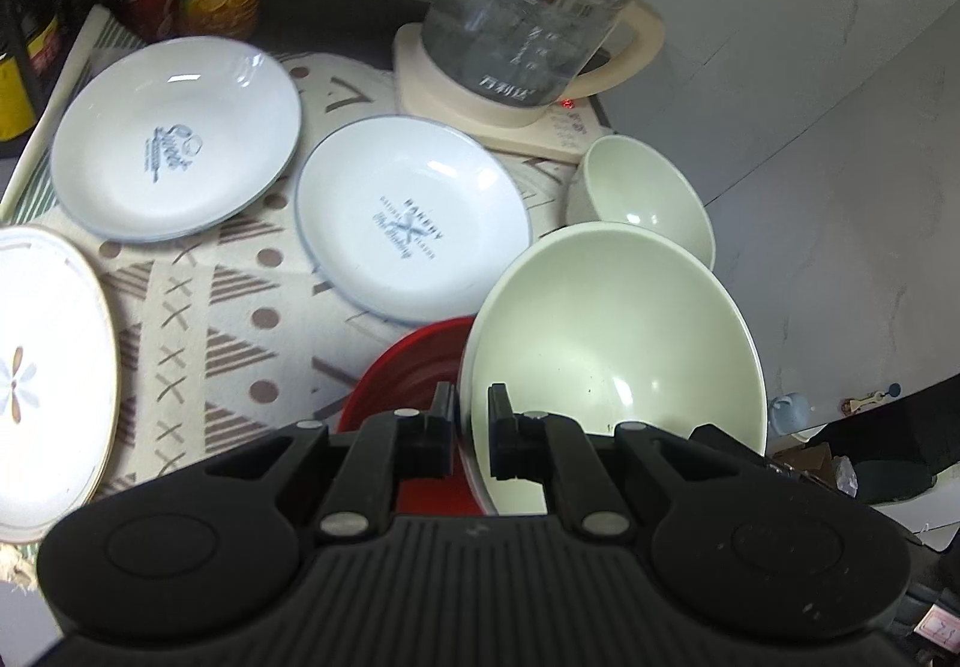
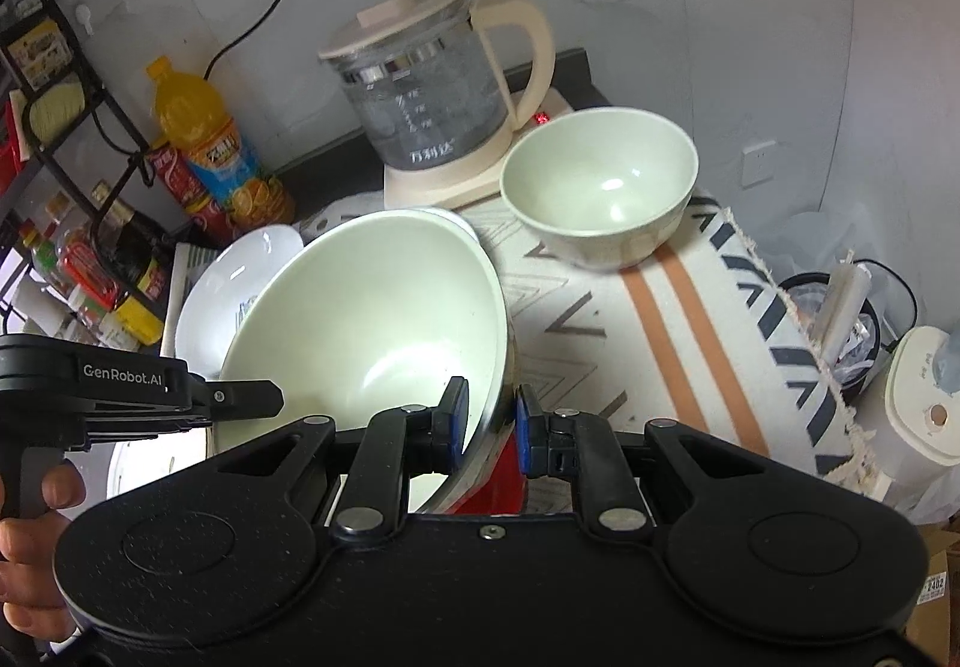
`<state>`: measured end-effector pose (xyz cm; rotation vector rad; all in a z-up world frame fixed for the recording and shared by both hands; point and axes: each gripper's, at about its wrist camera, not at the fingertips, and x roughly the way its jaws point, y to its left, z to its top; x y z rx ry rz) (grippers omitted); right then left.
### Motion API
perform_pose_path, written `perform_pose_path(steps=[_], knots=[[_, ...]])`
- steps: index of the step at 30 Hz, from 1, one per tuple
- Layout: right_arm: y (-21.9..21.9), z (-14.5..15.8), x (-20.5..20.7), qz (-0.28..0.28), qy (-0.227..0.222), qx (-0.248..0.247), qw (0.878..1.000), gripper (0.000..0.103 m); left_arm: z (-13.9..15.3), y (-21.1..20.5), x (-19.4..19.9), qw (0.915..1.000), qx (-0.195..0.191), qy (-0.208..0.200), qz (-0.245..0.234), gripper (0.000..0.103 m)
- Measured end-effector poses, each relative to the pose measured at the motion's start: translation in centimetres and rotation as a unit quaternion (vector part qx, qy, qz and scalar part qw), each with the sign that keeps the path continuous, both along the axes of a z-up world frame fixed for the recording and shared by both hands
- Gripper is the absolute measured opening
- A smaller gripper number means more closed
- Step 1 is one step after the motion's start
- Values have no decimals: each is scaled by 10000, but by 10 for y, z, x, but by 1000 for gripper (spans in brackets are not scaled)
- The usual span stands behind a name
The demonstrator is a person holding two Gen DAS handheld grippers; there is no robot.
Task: Organize plates and bowls
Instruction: 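Lift the pale green bowl with both grippers and carry it over the red bowl, then lower the pale green bowl into the red bowl and open both grippers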
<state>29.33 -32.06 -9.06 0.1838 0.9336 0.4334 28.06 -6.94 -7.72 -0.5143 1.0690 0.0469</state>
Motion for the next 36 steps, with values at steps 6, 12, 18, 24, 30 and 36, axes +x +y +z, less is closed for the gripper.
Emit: perform_pose_path(steps=[6,12,18,24,30,36], knots=[[8,-9,-5,82,124,-71,9999,17,-14,9,-9,9996,-65,243,85,7],[11,-18,-3,1,232,-32,9997,17,-33,13,-11,9985,-123,512,132,7],[14,-28,3,-96,298,3,9995,13,-50,12,-11,9967,-128,785,182,7],[13,-35,6,-159,383,-33,9991,9,-54,12,-11,9958,-115,900,104,9],[17,-36,10,-114,342,-49,9993,8,-52,13,-6,9954,-50,958,79,10],[19,-36,10,-113,304,-89,9994,7,-44,20,-6,9952,-122,964,135,12]])
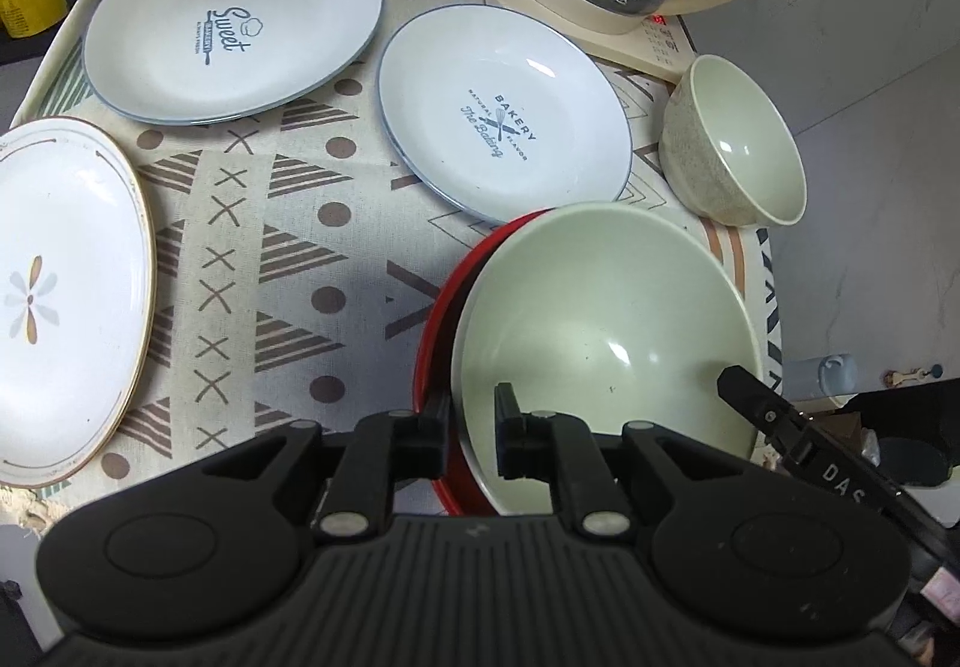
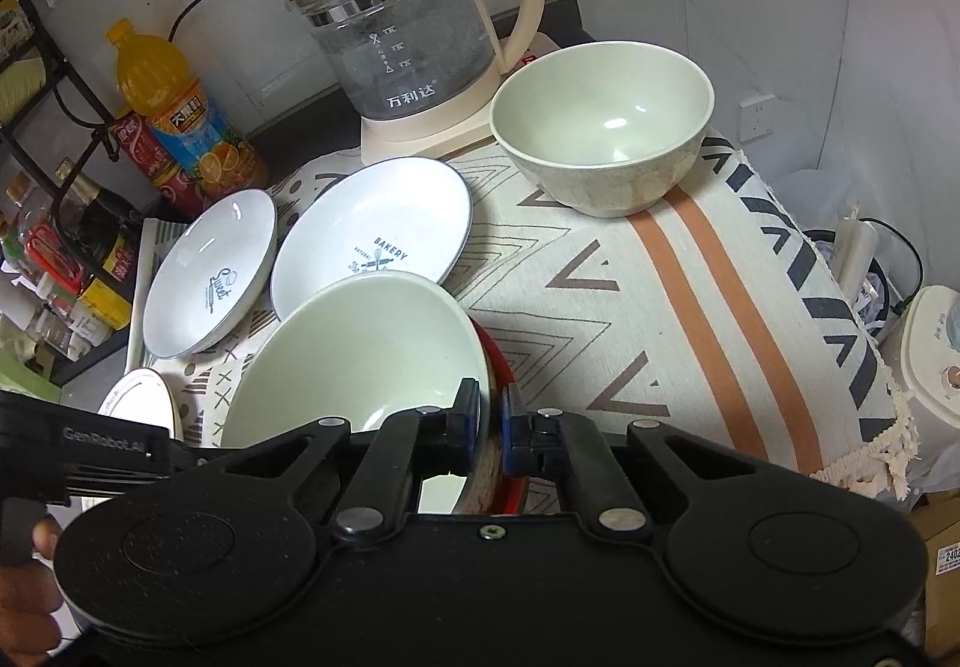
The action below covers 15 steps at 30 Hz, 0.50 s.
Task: Organize plates and bowls
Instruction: 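Lower the pale green bowl into the red bowl and open both grippers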
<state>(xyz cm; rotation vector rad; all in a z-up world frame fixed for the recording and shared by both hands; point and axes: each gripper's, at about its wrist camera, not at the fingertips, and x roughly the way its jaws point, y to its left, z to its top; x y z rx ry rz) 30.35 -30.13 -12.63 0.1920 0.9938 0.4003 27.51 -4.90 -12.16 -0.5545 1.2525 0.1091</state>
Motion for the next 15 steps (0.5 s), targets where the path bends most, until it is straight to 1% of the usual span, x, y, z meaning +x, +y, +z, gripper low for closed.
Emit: perform_pose_path(steps=[4,6,10,12,13,15], knots=[[1,-1,0,3,-27,-25,10000,8,8,5,-3,10000,-72,-39,45,13],[2,-1,-1,31,-49,-37,10000,8,16,7,-4,9998,-29,-173,62,15],[7,-2,0,114,8,-95,9999,8,34,9,-5,9988,70,-477,55,29],[8,-4,2,132,147,-88,9998,14,37,9,-3,9985,124,-537,61,30],[9,-2,1,151,149,-77,9997,16,38,9,-2,9985,140,-535,65,31],[10,3,0,197,29,-128,9997,22,38,10,-1,9985,132,-528,81,31]])
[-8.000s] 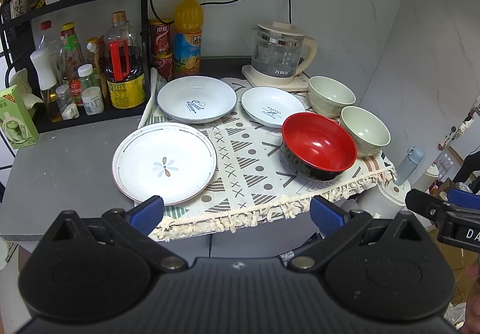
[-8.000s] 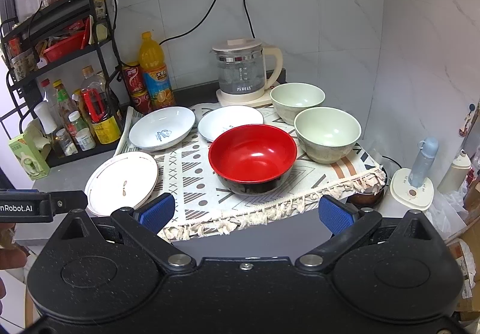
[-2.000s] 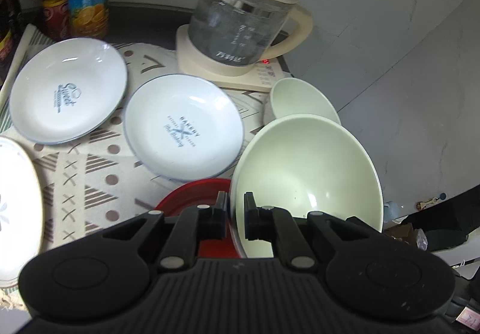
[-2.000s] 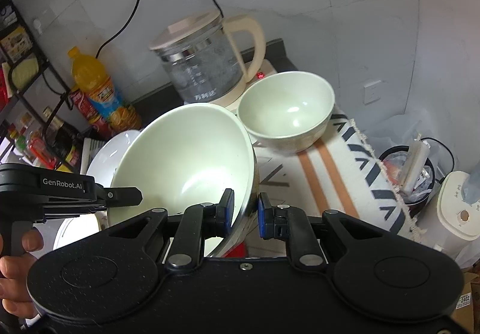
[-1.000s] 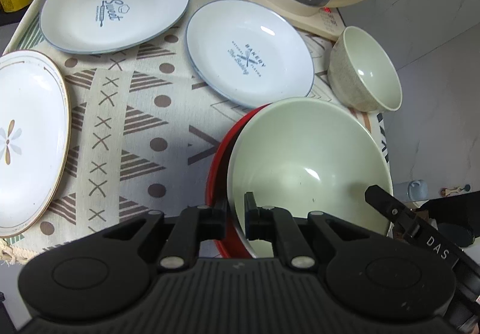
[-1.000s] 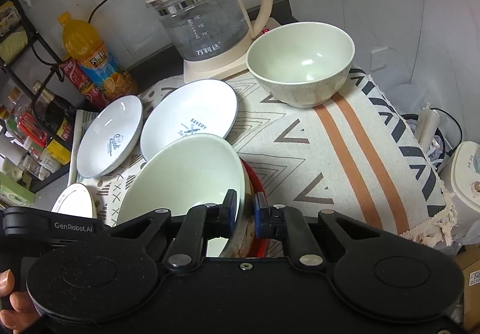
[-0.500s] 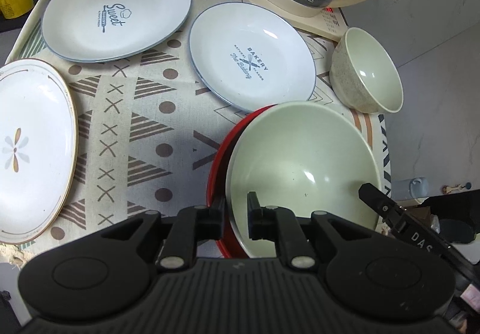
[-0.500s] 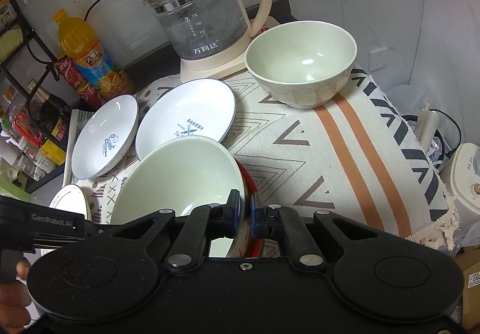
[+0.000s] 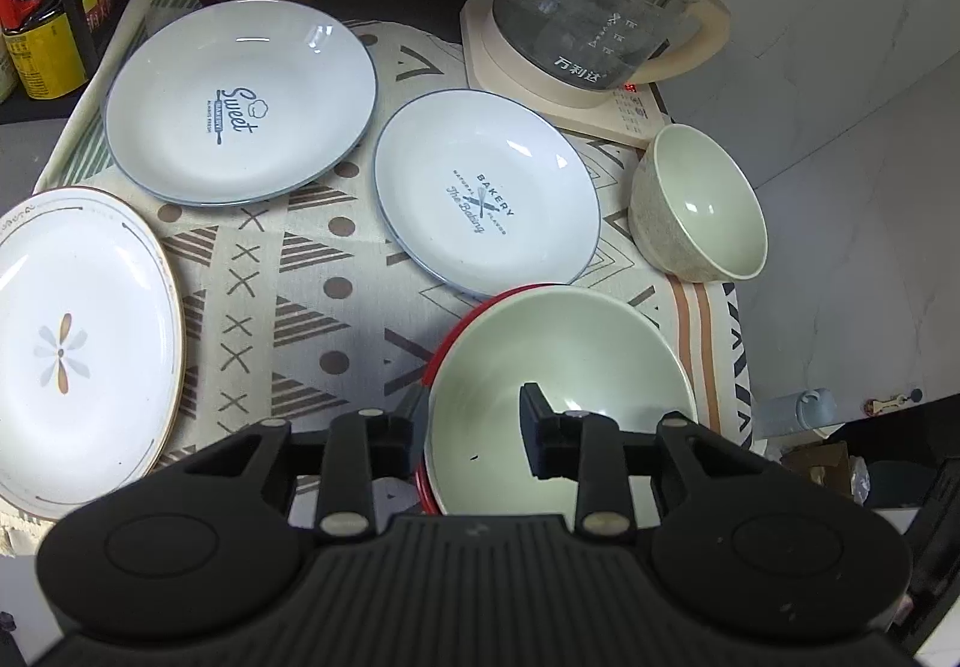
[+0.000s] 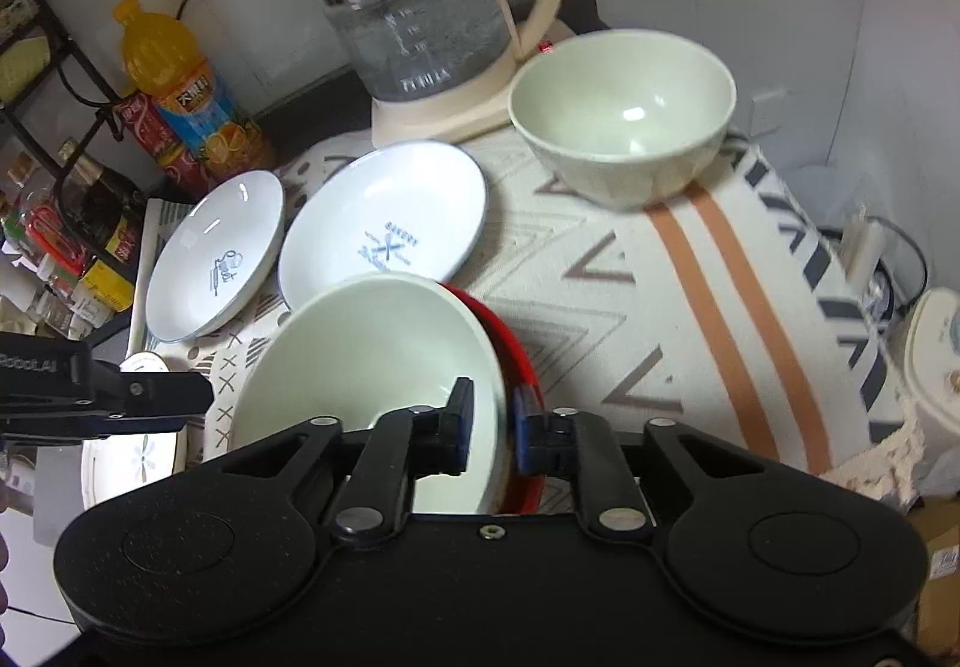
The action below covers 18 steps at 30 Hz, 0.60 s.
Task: Organize plates and bowls
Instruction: 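Lower the pale green bowl into the red bowl and open both grippers, then move both grippers to the smaller pale green bowl and grasp its rim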
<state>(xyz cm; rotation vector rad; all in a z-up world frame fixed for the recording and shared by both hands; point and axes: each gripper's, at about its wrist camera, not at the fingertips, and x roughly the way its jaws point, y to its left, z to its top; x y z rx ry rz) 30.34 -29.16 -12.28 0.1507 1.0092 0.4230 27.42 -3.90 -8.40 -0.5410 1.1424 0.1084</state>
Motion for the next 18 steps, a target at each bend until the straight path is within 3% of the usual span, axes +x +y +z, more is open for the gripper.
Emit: perform_pose_path(steps=[7,12,18], knots=[[-11,21,6,1,-245,141,9996,27,3,-3,8,9999,128,-87,-24,37],[-22,24,15,-146,-355,168,9991,49,8,-15,22,9993,255,-231,-136,44],[-40,25,29,-441,-448,213,9978,57,12,-32,44,9982,382,-407,-240,50]])
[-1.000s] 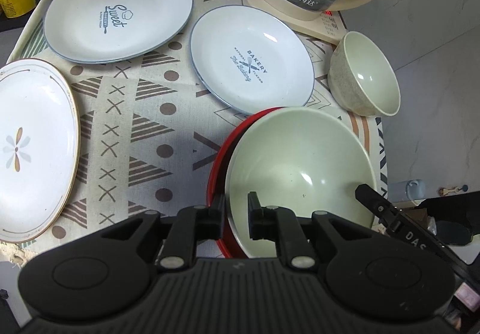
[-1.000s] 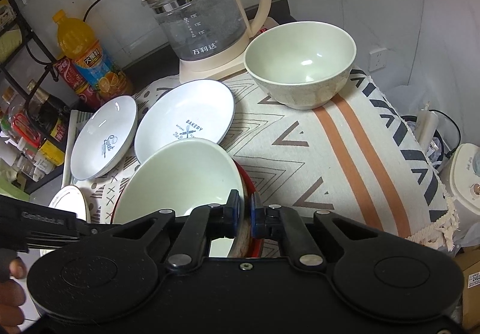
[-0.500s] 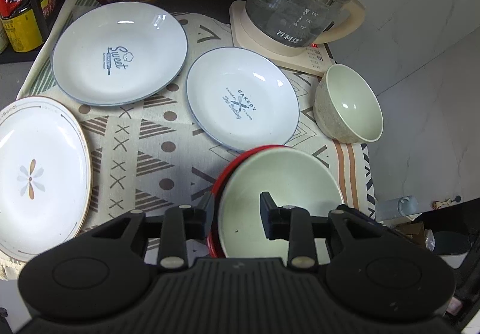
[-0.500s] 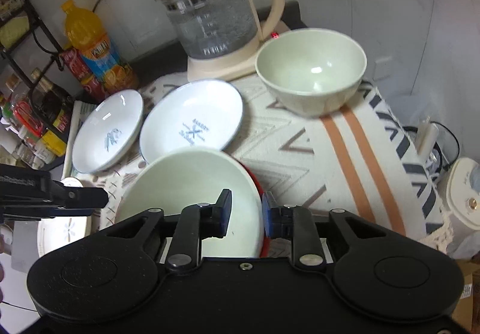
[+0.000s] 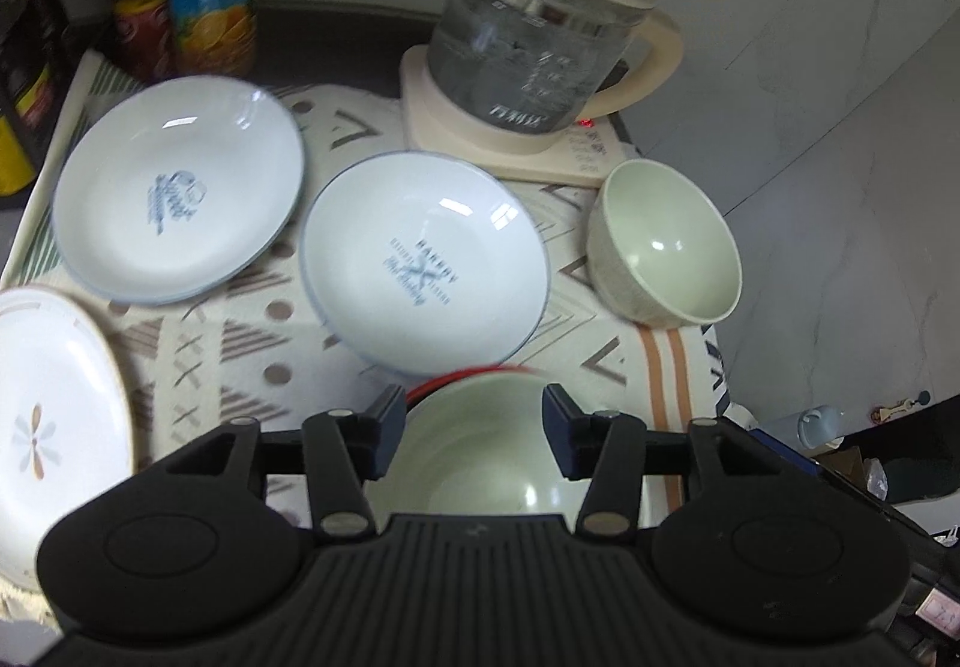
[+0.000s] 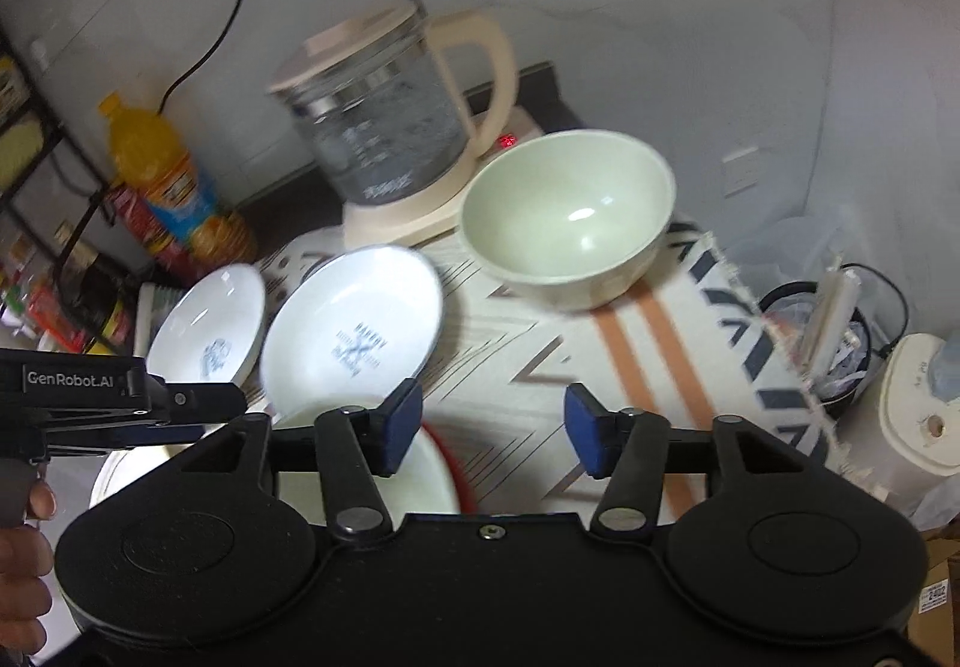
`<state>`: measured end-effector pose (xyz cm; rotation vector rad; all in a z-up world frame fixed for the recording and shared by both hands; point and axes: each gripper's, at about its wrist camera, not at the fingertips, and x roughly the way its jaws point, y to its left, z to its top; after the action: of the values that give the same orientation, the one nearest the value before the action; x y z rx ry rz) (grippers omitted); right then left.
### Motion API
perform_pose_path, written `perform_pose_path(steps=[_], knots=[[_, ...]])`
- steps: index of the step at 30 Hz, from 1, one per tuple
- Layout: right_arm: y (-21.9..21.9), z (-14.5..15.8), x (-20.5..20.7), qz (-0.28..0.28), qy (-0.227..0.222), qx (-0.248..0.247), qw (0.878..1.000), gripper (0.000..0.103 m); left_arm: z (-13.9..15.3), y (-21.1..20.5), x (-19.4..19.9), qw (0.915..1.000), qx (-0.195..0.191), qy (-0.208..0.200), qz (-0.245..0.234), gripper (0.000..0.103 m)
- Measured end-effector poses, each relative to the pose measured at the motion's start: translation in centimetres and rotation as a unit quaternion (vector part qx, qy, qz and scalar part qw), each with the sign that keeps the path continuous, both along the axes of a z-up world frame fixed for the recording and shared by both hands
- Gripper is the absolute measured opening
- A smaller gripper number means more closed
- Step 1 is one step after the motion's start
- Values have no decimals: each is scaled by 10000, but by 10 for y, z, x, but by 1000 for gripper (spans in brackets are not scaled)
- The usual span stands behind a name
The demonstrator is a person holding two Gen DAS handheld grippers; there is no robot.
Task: Organize plates and bowls
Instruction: 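Move both grippers to the smaller pale green bowl and grasp its rim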
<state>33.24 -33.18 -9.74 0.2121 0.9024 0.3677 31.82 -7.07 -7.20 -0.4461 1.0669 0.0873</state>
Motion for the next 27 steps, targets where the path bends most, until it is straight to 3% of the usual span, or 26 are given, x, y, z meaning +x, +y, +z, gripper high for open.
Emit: perform_pose_path(steps=[13,20,27], knots=[[-29,-17,50,-561,76,275,9980,58,0,-42,59,9994,291,-164,-133,52],[-38,-36,75,-706,274,393,9964,44,-9,-63,89,9991,280,-128,-276,52],[-41,-47,93,-787,395,409,9953,40,-28,-81,117,9986,348,60,-387,51]])
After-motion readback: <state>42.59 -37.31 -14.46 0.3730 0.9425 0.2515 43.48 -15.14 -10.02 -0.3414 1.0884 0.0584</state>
